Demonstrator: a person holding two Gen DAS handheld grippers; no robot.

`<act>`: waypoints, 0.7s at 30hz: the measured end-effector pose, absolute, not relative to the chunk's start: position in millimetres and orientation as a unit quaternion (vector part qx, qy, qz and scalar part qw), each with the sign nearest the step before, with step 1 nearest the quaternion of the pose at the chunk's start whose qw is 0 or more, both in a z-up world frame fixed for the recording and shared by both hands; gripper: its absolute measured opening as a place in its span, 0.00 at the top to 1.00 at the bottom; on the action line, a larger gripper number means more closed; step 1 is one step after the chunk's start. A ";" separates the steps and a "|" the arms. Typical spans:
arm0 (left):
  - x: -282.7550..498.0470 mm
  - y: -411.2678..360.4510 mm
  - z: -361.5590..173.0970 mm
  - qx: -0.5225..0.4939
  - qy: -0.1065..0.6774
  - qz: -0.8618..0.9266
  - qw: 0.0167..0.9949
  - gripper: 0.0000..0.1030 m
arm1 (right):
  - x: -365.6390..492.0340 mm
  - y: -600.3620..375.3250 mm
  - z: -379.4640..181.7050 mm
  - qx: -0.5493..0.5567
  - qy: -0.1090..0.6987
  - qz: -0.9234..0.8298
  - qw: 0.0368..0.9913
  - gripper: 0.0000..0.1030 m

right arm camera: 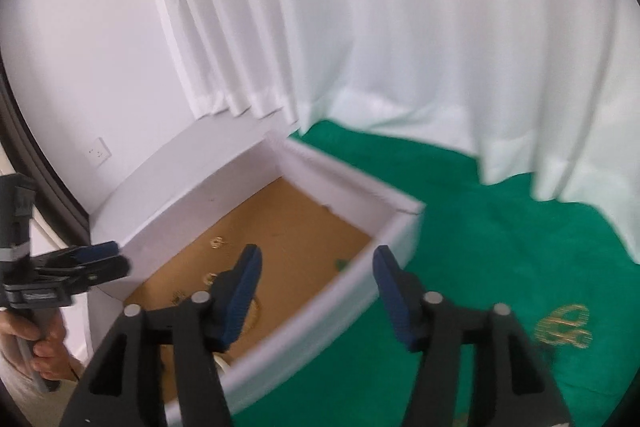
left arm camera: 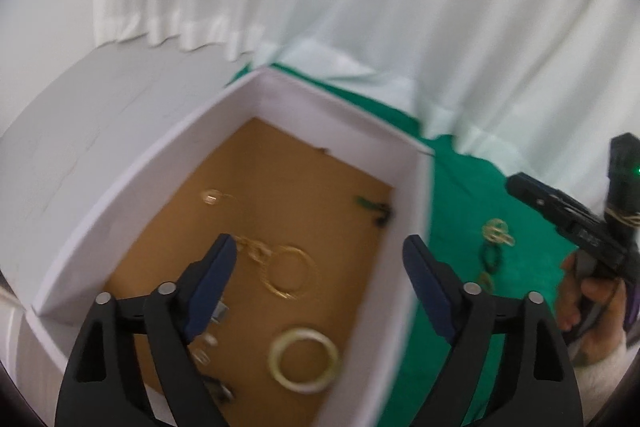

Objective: Organize jewelry

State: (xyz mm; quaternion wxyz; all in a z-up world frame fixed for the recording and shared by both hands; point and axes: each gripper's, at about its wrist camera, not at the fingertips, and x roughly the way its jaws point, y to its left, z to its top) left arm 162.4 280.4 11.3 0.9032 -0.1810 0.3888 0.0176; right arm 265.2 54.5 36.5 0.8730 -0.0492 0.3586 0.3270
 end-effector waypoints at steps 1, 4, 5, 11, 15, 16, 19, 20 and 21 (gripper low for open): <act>152.1 265.5 17.1 -0.177 0.384 0.003 0.906 0.13 | 255.3 37.8 37.6 -0.051 0.351 0.321 0.878 0.42; 125.0 218.6 28.3 -0.157 0.374 -0.041 0.913 0.11 | 231.6 -13.7 27.4 -0.053 0.350 0.282 0.891 0.42; 117.1 204.0 30.0 -0.150 0.373 -0.055 0.914 0.11 | 225.2 -29.5 21.6 -0.054 0.354 0.267 0.894 0.42; 75.2 119.5 11.1 -0.124 0.375 -0.126 0.910 0.07 | 164.0 -126.9 -36.6 -0.061 0.391 0.176 0.901 0.42; 69.3 73.0 -29.8 -0.101 0.394 -0.141 0.903 0.06 | 113.1 -167.6 -75.4 -0.052 0.409 0.138 0.901 0.42; 69.3 63.2 -41.6 -0.089 0.402 -0.138 0.901 0.06 | 105.7 -174.3 -81.3 -0.048 0.411 0.132 0.901 0.42; 74.6 44.1 -71.9 -0.074 0.430 -0.119 0.892 0.06 | 81.0 -192.0 -97.9 -0.045 0.416 0.110 0.901 0.42; 76.1 40.6 -79.2 -0.078 0.438 -0.122 0.887 0.06 | 76.4 -194.1 -101.7 -0.049 0.417 0.104 0.902 0.42; 76.6 38.3 -84.5 -0.080 0.444 -0.125 0.884 0.06 | 72.3 -196.0 -106.5 -0.055 0.419 0.097 0.901 0.42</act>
